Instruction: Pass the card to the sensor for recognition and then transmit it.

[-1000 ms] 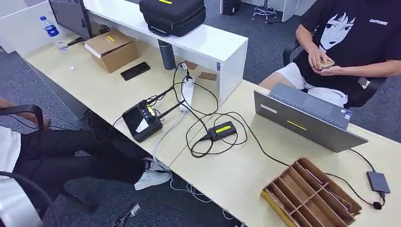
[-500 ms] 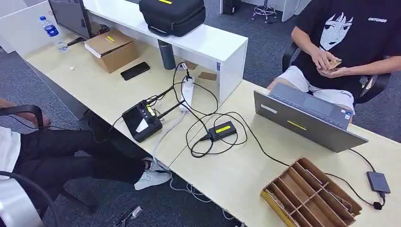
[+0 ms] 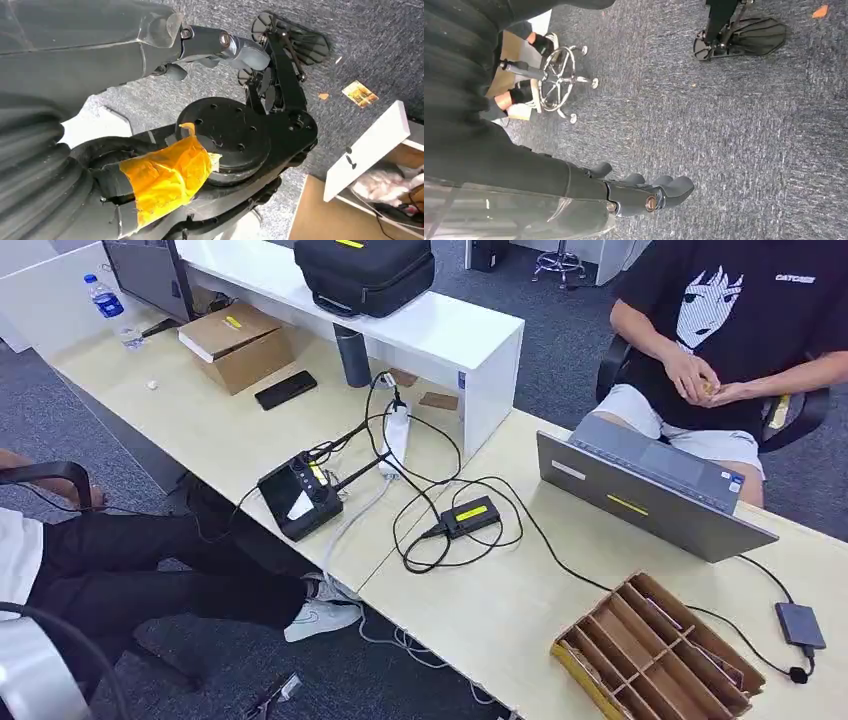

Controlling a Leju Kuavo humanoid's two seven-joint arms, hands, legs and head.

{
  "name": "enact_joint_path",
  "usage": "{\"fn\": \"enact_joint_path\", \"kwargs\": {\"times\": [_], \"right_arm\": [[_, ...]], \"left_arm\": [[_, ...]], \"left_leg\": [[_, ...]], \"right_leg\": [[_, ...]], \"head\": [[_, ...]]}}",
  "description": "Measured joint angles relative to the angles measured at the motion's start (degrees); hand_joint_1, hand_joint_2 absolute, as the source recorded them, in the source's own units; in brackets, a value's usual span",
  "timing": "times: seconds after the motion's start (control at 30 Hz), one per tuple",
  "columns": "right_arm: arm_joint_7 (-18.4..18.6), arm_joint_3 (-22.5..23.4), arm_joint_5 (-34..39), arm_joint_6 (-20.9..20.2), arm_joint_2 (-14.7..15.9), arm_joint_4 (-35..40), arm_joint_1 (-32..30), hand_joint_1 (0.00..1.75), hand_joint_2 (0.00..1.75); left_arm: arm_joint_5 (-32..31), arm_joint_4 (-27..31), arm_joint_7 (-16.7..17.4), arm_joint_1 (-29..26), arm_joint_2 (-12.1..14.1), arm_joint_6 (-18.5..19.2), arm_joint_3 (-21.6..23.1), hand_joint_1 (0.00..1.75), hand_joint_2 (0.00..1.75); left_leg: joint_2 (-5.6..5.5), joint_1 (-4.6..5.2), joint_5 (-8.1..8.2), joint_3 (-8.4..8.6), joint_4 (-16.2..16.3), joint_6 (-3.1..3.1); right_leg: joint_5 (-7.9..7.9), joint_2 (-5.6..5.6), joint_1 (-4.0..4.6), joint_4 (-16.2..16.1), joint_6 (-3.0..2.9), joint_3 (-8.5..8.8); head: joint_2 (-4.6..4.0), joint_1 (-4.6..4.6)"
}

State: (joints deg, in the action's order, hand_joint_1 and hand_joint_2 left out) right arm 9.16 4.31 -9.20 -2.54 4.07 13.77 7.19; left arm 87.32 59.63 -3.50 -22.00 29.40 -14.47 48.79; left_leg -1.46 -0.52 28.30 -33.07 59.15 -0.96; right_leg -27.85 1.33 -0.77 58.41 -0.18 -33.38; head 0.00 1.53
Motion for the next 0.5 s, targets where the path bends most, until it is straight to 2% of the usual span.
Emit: {"fn": "enact_joint_path", "kwargs": {"times": [0.3,0.5], "right_arm": [[-0.15,0.0,0.02,0.15,0.0,0.0,-0.2,0.0,1.75],[-0.28,0.0,0.02,0.2,0.0,-0.07,-0.35,0.0,1.75]], "left_arm": [[0.0,0.0,0.31,-0.31,-0.52,-0.04,-1.07,0.0,1.75],[0.0,0.09,-0.67,-0.72,-0.61,-0.26,-1.07,0.0,1.75]], "left_leg": [[0.0,0.0,0.0,0.0,0.0,0.0],[0.01,0.0,0.0,0.01,0.0,0.0]], "right_leg": [[0.0,0.0,0.0,0.0,0.0,0.0],[0.0,0.0,0.0,0.0,0.0,-0.01]], "head": [[0.0,-0.02],[0.0,0.0]]}}
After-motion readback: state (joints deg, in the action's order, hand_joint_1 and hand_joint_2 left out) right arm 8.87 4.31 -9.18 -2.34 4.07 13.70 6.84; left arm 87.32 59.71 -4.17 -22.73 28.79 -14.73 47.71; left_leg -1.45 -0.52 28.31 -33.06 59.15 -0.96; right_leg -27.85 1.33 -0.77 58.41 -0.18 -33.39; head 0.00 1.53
